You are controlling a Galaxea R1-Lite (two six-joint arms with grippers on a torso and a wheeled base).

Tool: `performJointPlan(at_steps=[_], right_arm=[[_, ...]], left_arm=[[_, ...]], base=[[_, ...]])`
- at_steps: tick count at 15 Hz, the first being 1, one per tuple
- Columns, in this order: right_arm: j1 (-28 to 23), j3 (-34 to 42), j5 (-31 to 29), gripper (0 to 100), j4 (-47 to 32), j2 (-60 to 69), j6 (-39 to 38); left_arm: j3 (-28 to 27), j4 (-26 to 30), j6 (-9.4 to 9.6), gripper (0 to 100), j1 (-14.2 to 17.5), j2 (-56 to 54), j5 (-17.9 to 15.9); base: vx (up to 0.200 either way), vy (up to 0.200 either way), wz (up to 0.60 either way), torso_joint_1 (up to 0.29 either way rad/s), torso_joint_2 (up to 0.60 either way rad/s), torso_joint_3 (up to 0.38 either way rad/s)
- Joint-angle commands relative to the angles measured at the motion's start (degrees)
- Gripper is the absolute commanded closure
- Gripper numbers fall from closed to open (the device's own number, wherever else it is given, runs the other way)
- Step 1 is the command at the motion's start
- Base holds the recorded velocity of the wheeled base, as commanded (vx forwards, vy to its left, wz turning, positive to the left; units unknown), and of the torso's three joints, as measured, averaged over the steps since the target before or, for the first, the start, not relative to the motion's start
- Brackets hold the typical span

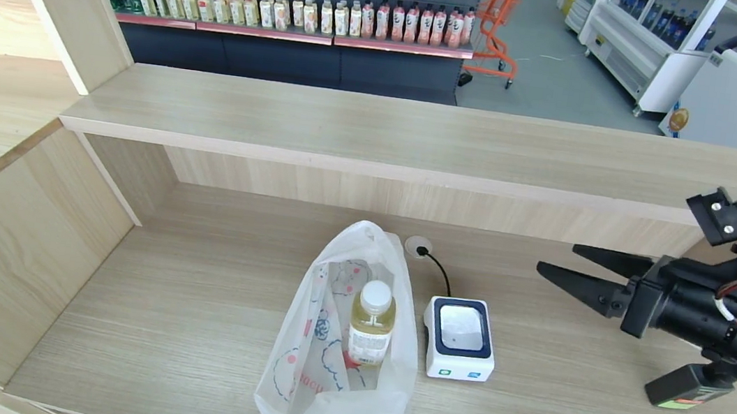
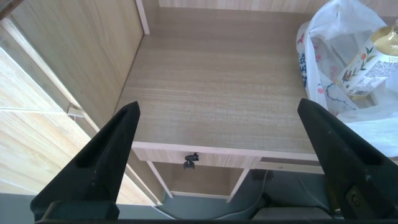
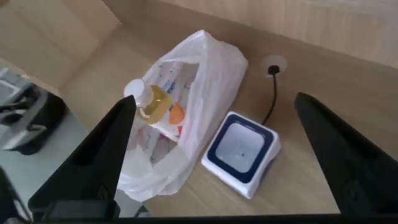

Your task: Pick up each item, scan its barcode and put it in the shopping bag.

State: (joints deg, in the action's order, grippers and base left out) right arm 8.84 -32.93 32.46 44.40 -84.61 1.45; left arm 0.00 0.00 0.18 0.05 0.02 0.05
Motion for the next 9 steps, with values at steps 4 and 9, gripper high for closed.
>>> performJointPlan(at_steps=[4, 9], right_arm=[[-4.1, 4.2, -6.0, 0, -1.9, 8.5, 5.0], [-4.3, 4.0, -8.6, 0, -8.0, 12.3, 0.2]], left_arm=[[0.0, 0.0, -0.01, 0, 0.0, 0.0, 0.0], [0.0, 0.0, -0.18, 0, 0.0, 0.0, 0.0]], base=[[0.0, 0.0, 0.0, 0.0, 0.0, 0.0], [-0.08, 0.0, 0.0, 0.001, 0.0, 0.001]])
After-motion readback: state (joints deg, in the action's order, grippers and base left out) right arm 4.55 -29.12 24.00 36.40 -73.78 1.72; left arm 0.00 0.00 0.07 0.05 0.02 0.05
